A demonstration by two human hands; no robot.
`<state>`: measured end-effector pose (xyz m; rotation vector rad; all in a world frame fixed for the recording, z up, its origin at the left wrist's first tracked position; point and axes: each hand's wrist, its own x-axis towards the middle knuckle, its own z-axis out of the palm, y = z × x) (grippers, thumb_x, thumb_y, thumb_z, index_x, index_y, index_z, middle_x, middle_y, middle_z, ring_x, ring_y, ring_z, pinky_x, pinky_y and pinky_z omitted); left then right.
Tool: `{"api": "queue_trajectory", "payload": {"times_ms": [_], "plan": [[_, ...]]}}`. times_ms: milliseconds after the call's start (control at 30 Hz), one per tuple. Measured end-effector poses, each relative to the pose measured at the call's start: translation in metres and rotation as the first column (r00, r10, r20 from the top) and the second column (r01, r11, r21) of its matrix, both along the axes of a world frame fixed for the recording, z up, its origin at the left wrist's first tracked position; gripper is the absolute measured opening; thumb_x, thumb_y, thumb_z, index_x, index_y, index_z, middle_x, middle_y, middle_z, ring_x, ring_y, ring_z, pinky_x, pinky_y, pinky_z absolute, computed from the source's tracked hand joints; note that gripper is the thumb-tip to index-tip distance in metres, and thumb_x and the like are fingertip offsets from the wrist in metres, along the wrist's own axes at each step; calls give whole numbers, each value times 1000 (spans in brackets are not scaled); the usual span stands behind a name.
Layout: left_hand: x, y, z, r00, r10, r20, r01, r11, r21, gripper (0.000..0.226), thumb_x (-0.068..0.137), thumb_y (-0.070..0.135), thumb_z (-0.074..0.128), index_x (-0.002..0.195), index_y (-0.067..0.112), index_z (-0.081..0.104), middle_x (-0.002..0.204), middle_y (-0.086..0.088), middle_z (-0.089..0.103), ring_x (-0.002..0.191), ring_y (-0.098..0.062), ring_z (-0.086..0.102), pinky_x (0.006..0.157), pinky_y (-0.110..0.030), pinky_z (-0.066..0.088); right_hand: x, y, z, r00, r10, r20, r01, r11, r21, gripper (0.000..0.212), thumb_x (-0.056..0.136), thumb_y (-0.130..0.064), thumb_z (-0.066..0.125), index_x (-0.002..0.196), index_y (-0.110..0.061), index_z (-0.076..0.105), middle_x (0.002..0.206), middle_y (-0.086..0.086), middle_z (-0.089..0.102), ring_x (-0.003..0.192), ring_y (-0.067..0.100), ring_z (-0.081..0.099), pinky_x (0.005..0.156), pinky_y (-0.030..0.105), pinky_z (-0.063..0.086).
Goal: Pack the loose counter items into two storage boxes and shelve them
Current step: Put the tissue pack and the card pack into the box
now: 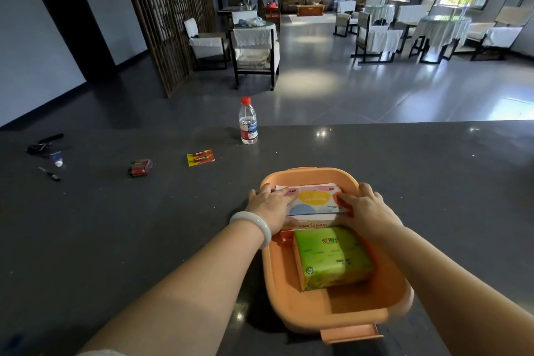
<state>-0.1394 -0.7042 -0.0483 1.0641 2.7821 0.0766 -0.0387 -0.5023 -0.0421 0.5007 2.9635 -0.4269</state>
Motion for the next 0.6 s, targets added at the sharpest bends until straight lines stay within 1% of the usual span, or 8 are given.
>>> {"api": "queue_trajectory", "payload": {"times_ms": [233,367,500,600], "plan": [[0,1,1,1000,7,-13,-7,1000,-5,69,95,51,53,154,36,20,160,11,24,143,-24,22,113,-57,23,2,-1,1,1000,-10,-2,10,1000,25,66,88,-58,55,146,-35,36,133,5,31,121,32,36,99,46,43],[-2,1,0,1000,-8,-29,7,999,-39,70,95,52,51,155,37,17,160,9,23,144,-24,20,112,-57,23,3,-3,-1,1000,-14,0,14,1000,27,63,90,-56,54,145,-35,36,132,6,31,120,32,38,98,45,44],[-7,-3,-1,997,-49,-51,44,995,-88,72,94,54,52,154,39,16,160,10,22,144,-22,20,111,-56,22,7,-10,-3,999,-38,-7,38,999,16,62,90,-54,55,144,-30,38,133,8,30,120,34,38,98,44,43],[-5,-5,-1,998,-45,-43,42,996,-73,76,93,50,57,155,38,15,160,10,22,144,-22,18,114,-55,19,10,-13,-3,999,-50,-19,50,999,3,64,87,-54,59,143,-28,40,135,8,28,122,33,38,99,45,43]]}}
